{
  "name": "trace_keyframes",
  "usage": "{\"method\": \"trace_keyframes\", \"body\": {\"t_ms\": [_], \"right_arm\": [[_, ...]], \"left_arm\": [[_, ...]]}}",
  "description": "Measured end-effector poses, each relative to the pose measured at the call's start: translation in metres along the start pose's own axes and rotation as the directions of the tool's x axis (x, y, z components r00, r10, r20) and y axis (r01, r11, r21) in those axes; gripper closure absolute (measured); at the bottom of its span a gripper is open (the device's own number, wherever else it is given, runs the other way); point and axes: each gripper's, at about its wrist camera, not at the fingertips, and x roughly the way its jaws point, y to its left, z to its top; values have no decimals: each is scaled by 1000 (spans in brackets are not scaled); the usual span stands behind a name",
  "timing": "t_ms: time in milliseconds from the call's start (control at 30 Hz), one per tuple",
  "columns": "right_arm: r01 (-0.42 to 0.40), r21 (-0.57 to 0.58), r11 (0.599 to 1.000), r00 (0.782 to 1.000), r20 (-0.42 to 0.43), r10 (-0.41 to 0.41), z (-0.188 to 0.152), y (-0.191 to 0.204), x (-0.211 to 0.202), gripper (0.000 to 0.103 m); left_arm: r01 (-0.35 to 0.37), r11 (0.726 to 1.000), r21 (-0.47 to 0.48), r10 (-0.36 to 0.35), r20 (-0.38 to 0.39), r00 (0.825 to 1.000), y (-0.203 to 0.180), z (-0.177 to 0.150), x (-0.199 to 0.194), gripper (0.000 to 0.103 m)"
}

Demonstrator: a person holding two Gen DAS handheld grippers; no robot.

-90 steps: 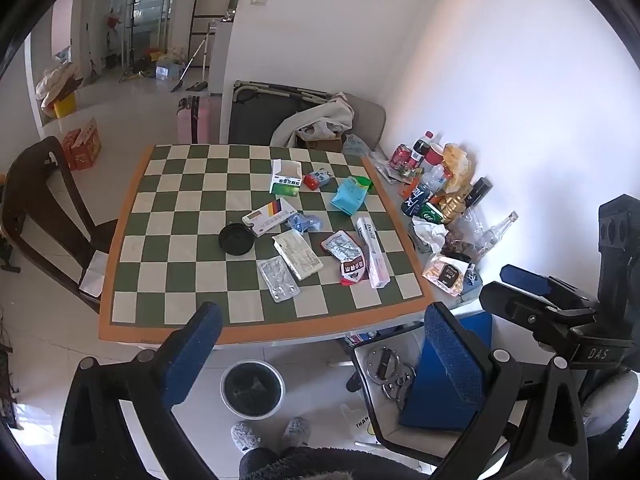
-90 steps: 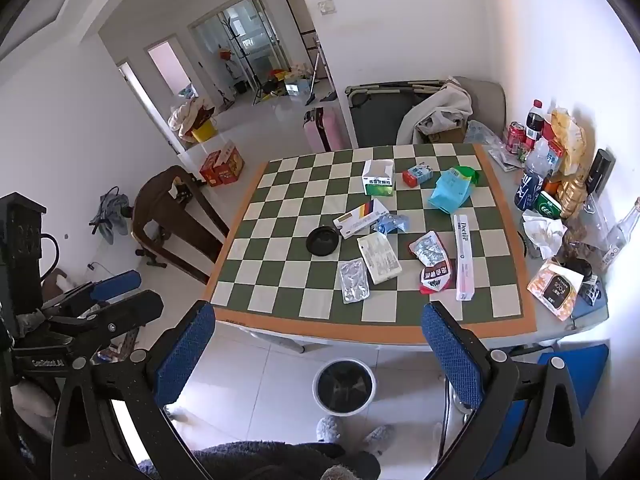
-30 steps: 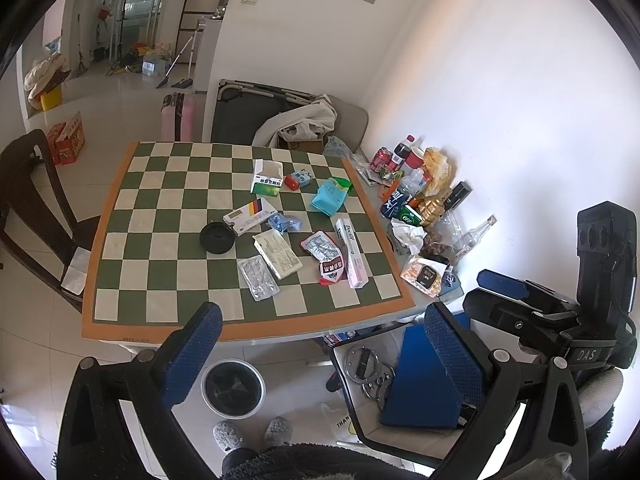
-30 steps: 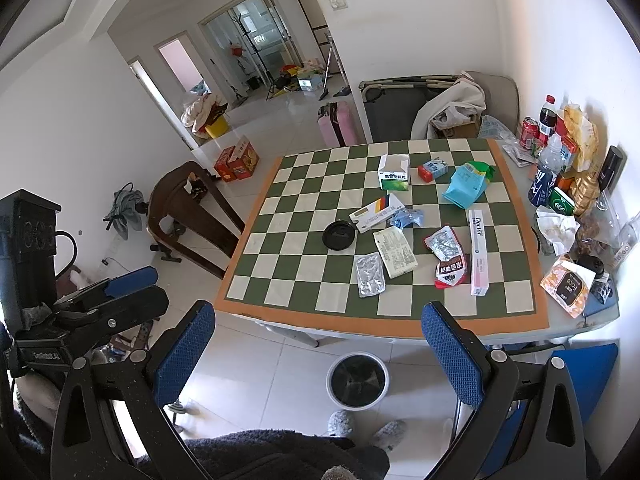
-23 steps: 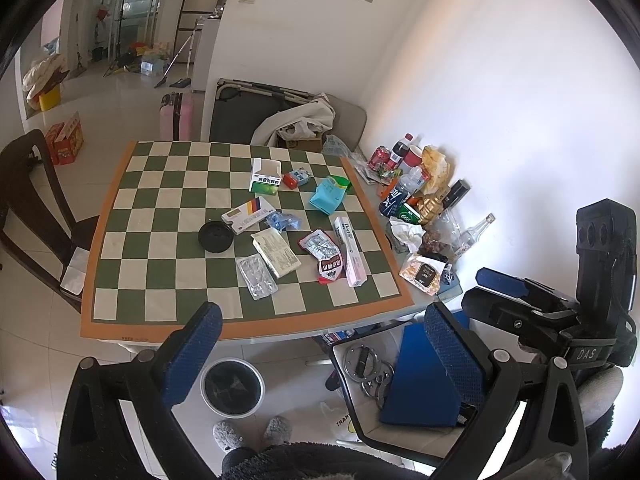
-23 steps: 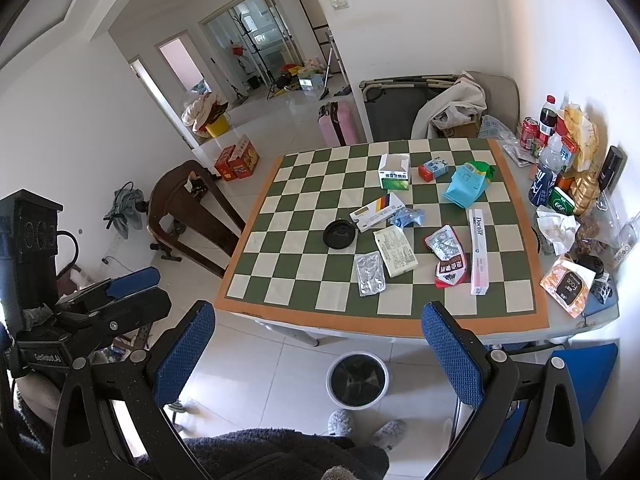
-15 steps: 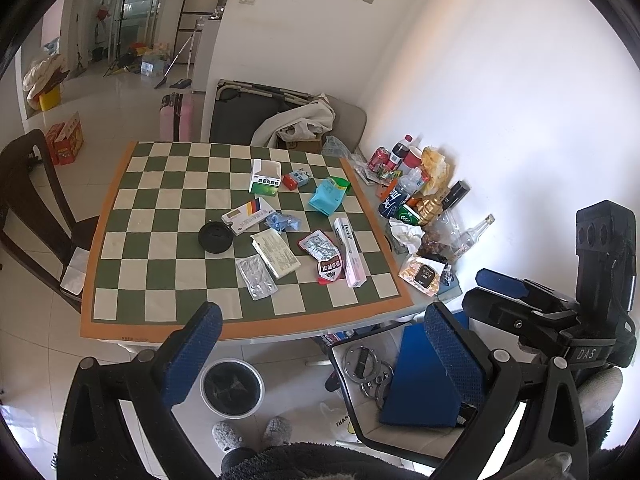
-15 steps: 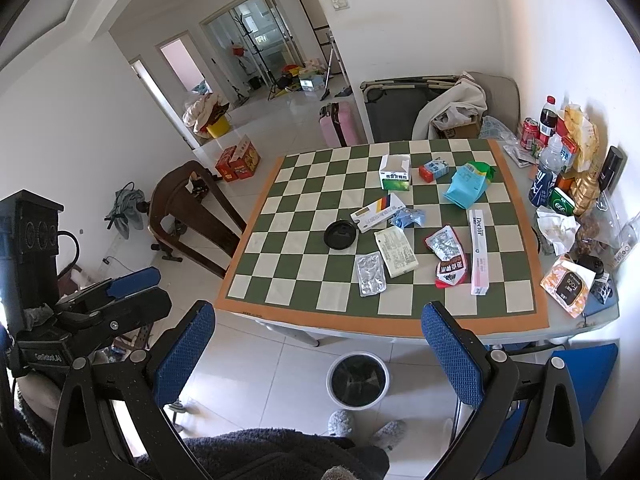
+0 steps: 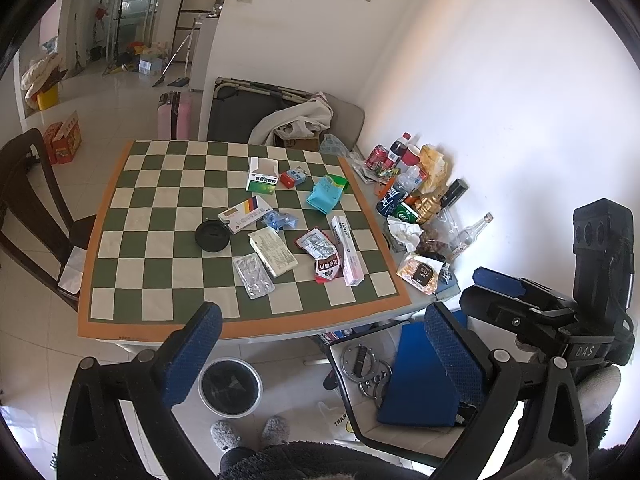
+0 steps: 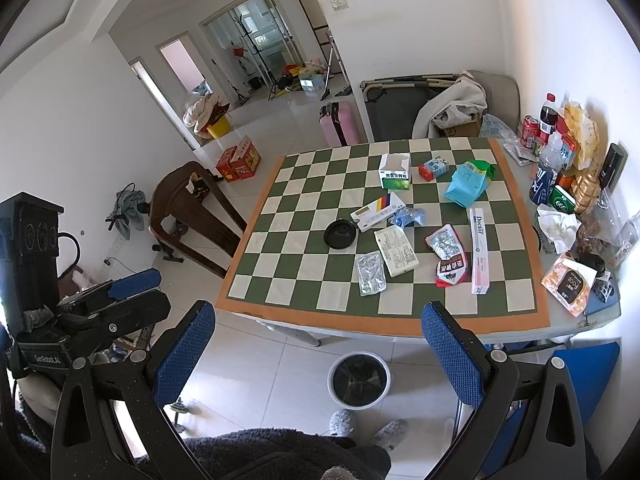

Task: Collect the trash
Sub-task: 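Grasp the white leaflet box with left tool while right tool grasps the Doctor toothpaste box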

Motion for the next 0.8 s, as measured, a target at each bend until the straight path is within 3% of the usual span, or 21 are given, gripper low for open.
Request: {"method": "trace_keyframes", "body": {"t_ms": [200,267,367,400,500,633,767,800], "right_arm": [[0,12,1000,1000,3,0,0,2,2,0],[14,47,999,1000,8,-14,0,3,5,0],[93,102,990,996,4,-94,-2,5,17,0],[120,116,986,993,3,-121,0,1,20,0],[241,176,954,970,-26,-240,-2,-10,41,0],[296,269,916,955,-79,-286,-1,-50,75,0],[344,362,866,939,-128,-320,15,-138,124,1],[365,376,852,931,-152,-332,20,-159,141,6]], "left_arm": [[-29,999,12,29,9,1000,-1,-2,3,0],[-139,989,53,138,36,990,-2,2,14,0],[-307,945,110,302,55,952,5,10,45,0],[-349,930,118,347,36,937,10,14,65,0],[-344,936,81,349,-60,935,29,24,115,0],[-359,933,18,356,-182,916,47,34,186,0],[-362,931,-41,333,-305,892,64,45,254,0],[-357,932,-69,314,-342,886,67,46,275,0]]}}
